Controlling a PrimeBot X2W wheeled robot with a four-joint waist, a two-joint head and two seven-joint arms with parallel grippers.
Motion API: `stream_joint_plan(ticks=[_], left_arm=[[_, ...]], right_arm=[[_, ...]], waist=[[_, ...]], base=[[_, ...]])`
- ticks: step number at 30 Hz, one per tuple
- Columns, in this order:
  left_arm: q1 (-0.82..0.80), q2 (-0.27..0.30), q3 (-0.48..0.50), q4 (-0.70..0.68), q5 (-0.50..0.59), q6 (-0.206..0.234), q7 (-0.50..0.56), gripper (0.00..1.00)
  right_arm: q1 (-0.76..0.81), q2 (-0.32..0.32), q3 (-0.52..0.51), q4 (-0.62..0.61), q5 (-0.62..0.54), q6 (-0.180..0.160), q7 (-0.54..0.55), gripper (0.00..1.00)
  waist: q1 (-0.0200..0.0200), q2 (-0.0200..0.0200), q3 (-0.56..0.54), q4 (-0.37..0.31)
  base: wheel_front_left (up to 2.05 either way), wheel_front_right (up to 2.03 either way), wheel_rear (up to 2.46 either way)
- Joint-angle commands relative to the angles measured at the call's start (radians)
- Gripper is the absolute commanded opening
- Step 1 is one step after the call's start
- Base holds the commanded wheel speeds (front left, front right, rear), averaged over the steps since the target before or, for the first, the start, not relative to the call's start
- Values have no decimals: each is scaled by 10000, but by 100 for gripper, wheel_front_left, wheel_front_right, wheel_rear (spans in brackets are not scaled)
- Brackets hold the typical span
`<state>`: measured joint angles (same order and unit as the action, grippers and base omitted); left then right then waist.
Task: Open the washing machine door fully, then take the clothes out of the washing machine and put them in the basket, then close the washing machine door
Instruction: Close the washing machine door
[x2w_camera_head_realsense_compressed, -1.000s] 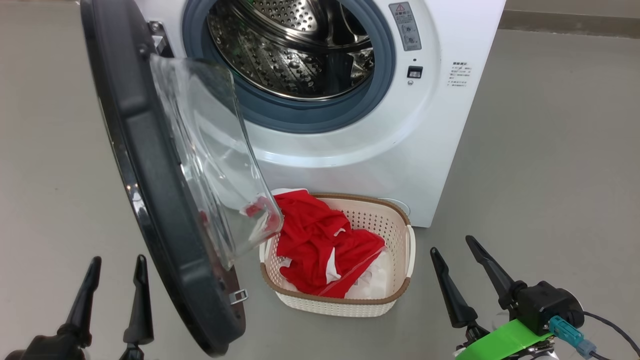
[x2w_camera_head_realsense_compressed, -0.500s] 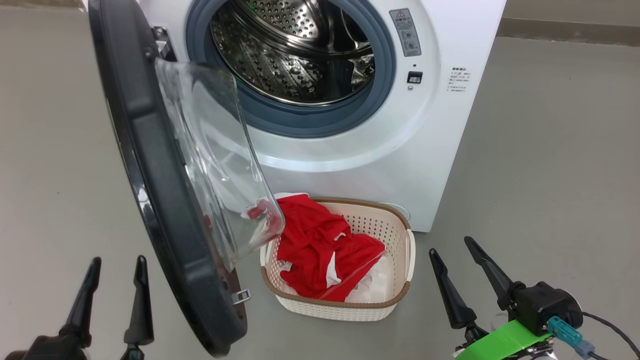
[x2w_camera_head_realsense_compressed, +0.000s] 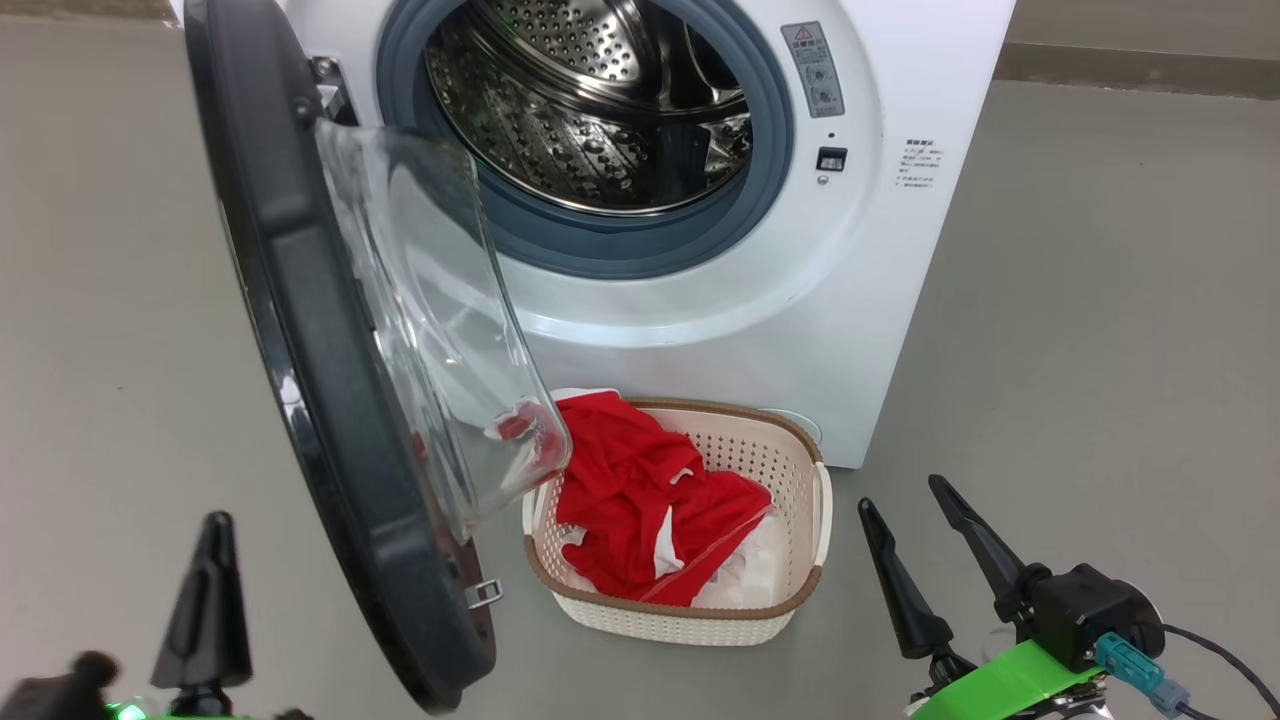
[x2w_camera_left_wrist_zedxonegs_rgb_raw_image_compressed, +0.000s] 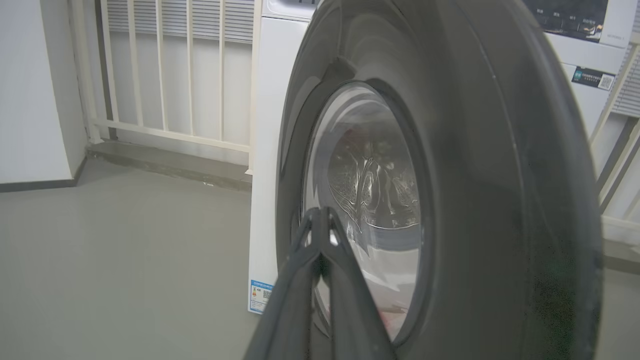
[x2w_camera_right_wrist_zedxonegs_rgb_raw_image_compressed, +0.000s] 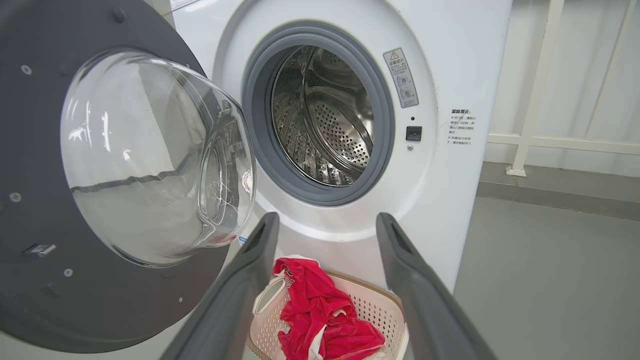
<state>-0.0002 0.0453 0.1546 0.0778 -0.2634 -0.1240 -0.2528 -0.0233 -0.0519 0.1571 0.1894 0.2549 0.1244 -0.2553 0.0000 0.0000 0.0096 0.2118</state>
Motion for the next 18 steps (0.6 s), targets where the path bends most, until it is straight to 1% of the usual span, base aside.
stream_joint_plan(ticks=[1,4,6,7,8,10,12,15,18], left_arm=[[-590,62,414,-85,-1360,-51,-49,0],[-949,54,441,-66,-3813,-56,450,0],[-1157,53,486,-183,-5608,-57,987,0],[-1157,53,486,-183,-5608,-57,987,0],[-1259,52,537,-308,-6555,5,1282,0],[-1413,52,629,-622,-8279,342,2029,0],[-1506,51,763,-989,-9680,879,2766,0],[-1580,51,1063,-1655,-11180,1683,3680,0],[-1624,50,1309,-2343,-12202,2379,4372,0]], right_arm=[[-191,16,232,-209,84,63,-65,100],[-199,16,265,-188,81,63,-65,100],[-196,16,276,-180,90,63,-65,100],[-196,16,276,-180,90,63,-65,100],[-192,16,283,-180,93,63,-65,100],[-168,16,294,-182,102,63,-65,100],[-135,16,315,-170,105,63,-65,100],[-108,16,350,-136,97,63,-65,100],[-107,16,338,-113,86,63,-65,100]], waist=[[0,0,-29,13],[0,0,-67,-4],[0,0,-107,-32],[0,0,-107,-32],[0,0,-117,-49],[0,0,-145,-82],[0,0,-181,-127],[0,0,-215,-238],[0,0,-241,-340]], base=[[0,0,0],[0,0,0],[0,0,0],[0,0,0],[0,0,0],[0,0,0],[0,0,0],[0,0,0],[0,0,0]])
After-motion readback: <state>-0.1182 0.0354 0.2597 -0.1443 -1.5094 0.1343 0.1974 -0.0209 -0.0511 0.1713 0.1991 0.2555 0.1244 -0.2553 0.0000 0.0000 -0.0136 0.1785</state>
